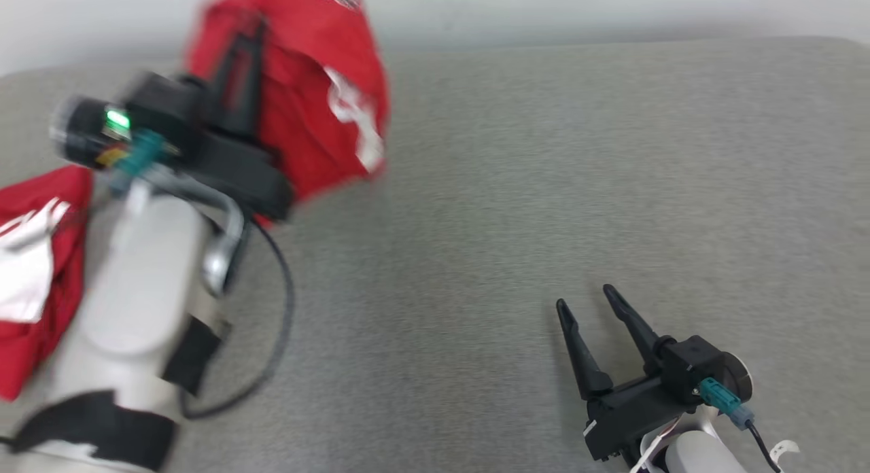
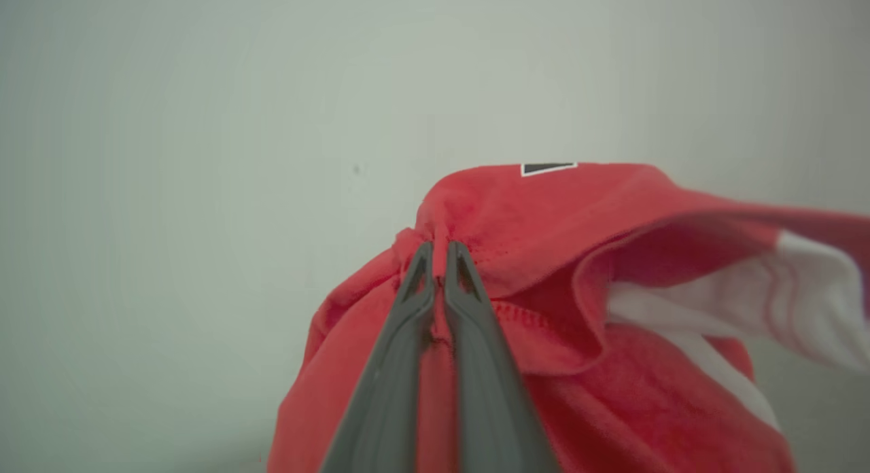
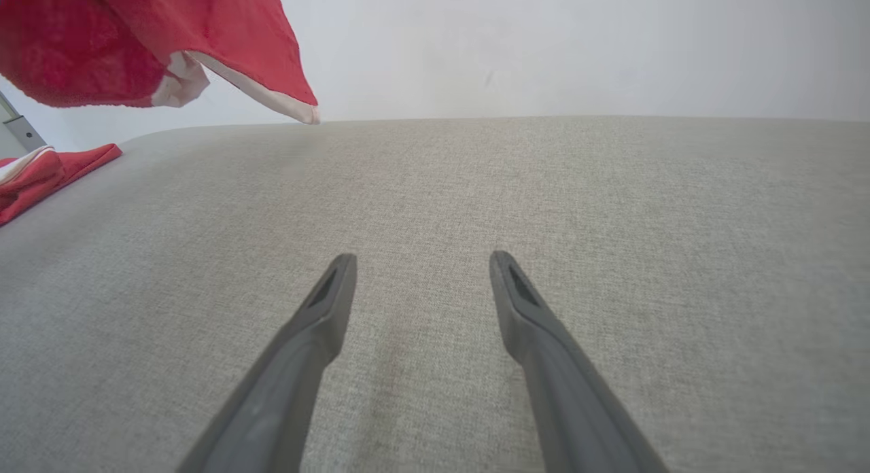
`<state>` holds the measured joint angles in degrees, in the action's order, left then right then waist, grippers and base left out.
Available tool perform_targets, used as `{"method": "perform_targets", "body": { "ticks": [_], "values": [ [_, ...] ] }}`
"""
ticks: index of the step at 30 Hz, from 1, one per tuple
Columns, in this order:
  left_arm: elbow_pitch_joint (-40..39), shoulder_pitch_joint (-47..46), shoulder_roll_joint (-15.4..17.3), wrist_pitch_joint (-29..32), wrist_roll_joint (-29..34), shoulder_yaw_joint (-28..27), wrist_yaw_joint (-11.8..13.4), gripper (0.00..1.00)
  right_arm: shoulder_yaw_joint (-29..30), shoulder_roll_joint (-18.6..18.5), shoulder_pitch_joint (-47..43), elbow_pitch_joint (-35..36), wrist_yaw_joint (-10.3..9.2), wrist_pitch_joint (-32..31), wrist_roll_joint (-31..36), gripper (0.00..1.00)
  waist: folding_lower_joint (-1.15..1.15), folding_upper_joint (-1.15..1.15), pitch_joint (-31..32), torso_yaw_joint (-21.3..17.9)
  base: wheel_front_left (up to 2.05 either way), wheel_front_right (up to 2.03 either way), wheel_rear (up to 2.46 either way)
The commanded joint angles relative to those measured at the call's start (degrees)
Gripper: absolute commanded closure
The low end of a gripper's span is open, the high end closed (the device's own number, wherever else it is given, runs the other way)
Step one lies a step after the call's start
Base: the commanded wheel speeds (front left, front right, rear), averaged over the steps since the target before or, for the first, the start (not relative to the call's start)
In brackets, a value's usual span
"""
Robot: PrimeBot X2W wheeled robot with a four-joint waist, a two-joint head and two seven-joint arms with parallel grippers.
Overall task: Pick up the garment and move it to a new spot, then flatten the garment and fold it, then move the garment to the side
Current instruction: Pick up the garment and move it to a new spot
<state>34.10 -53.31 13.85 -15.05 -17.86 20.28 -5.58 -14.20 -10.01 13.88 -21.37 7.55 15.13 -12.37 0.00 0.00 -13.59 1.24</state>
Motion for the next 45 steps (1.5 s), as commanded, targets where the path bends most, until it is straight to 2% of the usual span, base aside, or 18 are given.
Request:
{"method": "perform_targets", "body": {
  "ticks": [1,7,13,14,16,21,31,45],
  "values": [
    [-0.04,1.8,-1.31,-0.2,-0.6,0.95,-0.29,1.0,-0.05,0.45,-0.9,-0.06,-0.12,0.01,0.02,0.0,0.0,0.0,1.37,-3.64,0.0,0.0,0.0],
    [0.18,7.09,-6.68,-0.19,-1.08,4.4,-0.89,1.0,0.08,1.39,-1.18,-0.18,-0.12,0.02,0.13,0.0,0.0,0.0,1.23,-8.29,0.0,0.0,0.0],
    [2.03,12.6,-9.34,-0.2,-0.9,4.72,-1.33,1.0,-0.15,1.59,0.18,-0.07,-0.12,0.02,0.05,0.0,0.0,0.0,0.61,-12.46,0.0,0.0,0.0],
    [2.53,13.4,-9.49,-0.2,-1.16,4.25,-1.36,0.8,-0.02,1.63,0.22,0.03,-0.12,0.02,-0.01,0.0,0.0,0.0,0.54,-12.98,0.0,0.0,0.0],
    [3.5,14.79,-9.54,-0.19,-0.36,4.07,-1.48,0.0,-0.02,1.77,0.21,0.05,-0.12,0.02,-0.24,0.0,0.0,0.0,0.5,-13.82,0.0,0.0,0.0],
    [3.36,17.8,-9.3,-0.19,0.64,0.8,-0.95,0.0,0.66,2.11,-0.47,0.13,-0.12,0.02,-0.25,0.0,0.0,0.0,1.28,-14.15,0.0,0.0,0.0],
    [-7.68,31.71,-7.95,-0.2,5.1,-11.73,1.7,0.0,2.7,2.7,-2.2,0.58,-0.12,0.02,0.32,0.0,0.0,0.0,4.89,-11.26,0.0,0.0,0.0],
    [-15.64,49.48,-9.42,-0.2,10.51,-21.91,1.93,0.0,3.69,3.33,-5.89,0.2,-0.12,0.02,0.84,0.0,0.0,0.0,9.65,-6.3,0.0,0.0,0.0]
  ]
}}
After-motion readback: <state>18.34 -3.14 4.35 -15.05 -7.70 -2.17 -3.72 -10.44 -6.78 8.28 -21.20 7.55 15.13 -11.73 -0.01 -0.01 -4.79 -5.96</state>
